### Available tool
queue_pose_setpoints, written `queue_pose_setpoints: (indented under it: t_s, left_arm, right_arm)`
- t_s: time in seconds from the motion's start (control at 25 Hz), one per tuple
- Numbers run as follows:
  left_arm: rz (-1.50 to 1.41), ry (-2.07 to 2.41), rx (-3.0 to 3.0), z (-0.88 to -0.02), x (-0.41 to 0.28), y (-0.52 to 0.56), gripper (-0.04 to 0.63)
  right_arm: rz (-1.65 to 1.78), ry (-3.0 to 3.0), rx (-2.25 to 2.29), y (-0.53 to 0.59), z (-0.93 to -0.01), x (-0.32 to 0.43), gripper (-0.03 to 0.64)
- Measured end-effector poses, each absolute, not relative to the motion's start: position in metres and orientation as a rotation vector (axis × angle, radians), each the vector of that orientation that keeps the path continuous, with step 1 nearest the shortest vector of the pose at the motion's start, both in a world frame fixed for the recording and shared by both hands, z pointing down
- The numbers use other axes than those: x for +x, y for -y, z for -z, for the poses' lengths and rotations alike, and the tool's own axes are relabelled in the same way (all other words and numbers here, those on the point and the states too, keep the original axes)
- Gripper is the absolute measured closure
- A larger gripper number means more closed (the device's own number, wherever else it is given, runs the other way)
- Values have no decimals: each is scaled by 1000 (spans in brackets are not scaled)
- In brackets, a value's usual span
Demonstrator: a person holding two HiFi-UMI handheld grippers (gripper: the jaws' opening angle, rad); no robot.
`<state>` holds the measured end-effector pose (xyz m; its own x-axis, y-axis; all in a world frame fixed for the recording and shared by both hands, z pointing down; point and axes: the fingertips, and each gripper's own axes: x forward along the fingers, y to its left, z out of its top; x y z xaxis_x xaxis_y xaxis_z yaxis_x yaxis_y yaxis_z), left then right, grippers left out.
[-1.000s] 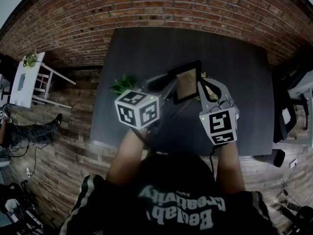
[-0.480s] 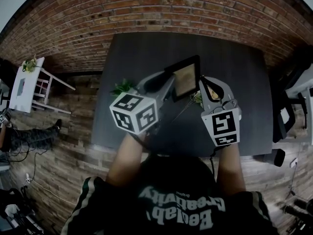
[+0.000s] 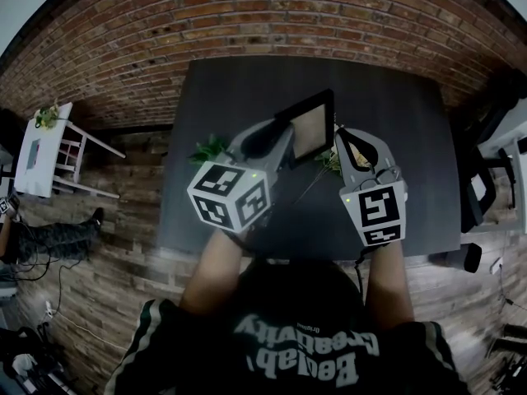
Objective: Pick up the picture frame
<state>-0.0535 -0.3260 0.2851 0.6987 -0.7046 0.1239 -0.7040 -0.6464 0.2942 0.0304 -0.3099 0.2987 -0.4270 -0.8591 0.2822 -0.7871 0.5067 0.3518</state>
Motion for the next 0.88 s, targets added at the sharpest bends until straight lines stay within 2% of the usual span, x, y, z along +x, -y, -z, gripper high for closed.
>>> queue_pose_setpoints:
  t_s: [0.88]
  left_arm:
    - [-22,1106,2663,-285,-74,310,522]
  right_arm:
    - [205,2251,1411,283,-312,15,611]
